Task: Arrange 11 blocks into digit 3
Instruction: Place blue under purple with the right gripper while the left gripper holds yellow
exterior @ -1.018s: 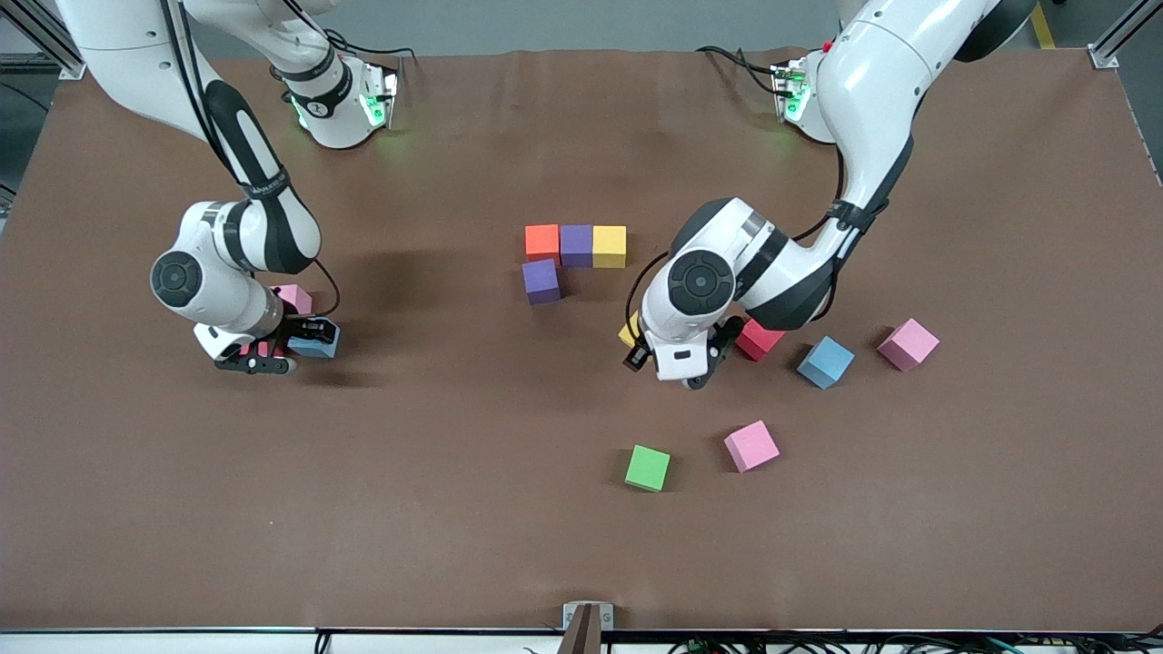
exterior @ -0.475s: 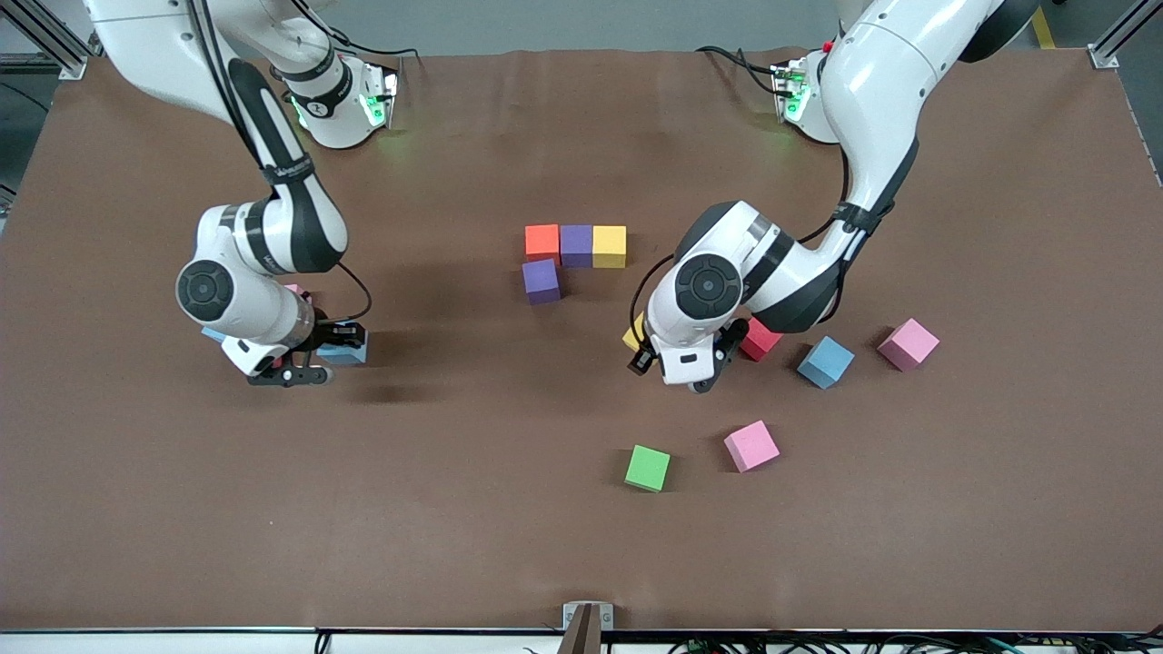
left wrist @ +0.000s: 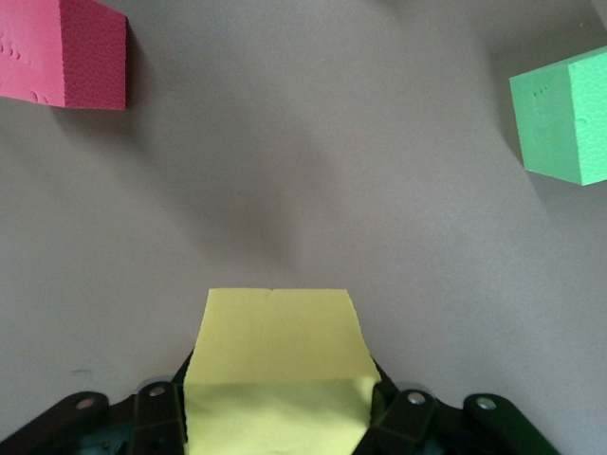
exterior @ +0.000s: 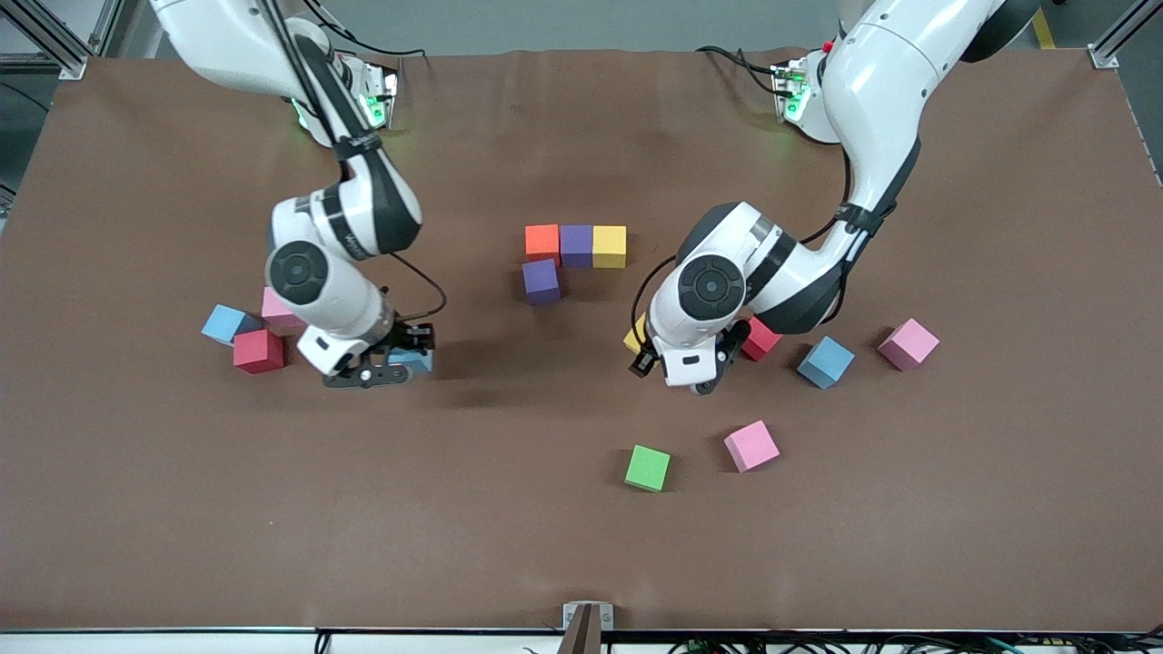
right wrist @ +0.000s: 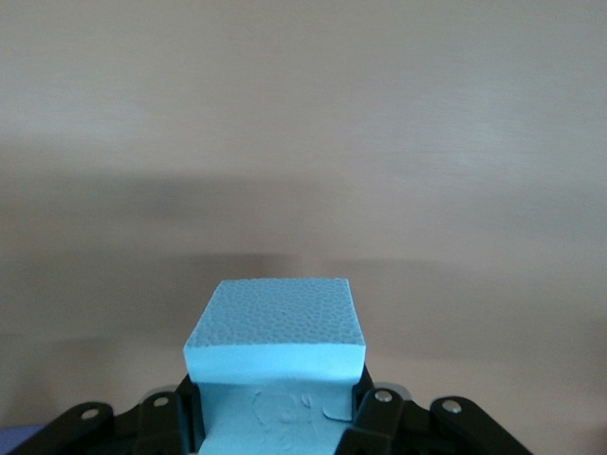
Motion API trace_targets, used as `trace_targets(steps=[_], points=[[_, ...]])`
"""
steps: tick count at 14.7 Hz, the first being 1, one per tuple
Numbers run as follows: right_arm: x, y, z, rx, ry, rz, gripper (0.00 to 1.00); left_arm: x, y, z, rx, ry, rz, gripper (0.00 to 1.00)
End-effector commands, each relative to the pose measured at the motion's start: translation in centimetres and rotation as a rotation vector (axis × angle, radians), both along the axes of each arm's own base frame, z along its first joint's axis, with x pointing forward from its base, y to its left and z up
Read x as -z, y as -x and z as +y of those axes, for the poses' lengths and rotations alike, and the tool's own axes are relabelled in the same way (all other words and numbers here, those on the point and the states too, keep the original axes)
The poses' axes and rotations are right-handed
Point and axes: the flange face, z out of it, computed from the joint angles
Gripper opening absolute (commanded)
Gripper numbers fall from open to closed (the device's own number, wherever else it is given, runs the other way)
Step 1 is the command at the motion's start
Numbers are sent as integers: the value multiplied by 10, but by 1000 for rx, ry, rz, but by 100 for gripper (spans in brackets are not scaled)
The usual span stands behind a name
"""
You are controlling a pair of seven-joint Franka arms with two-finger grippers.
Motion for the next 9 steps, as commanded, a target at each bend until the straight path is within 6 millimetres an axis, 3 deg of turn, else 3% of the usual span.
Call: trace_targets(steps=[1, 2, 5, 7, 9], points=[[24, 0, 62, -4, 18, -4, 35, -7, 1, 3, -9, -15, -24, 1], [31, 11, 89, 0, 26, -3, 35, -7, 1, 3, -9, -15, -24, 1], [43, 18, 140, 50, 26, -20, 35, -6, 1, 4, -10, -16, -23, 1], [61, 29, 168, 24, 28, -27, 35, -7, 0, 5, -12, -16, -24, 1], [74, 38, 183, 34, 19, -47, 35, -7, 0, 5, -12, -16, -24, 1]])
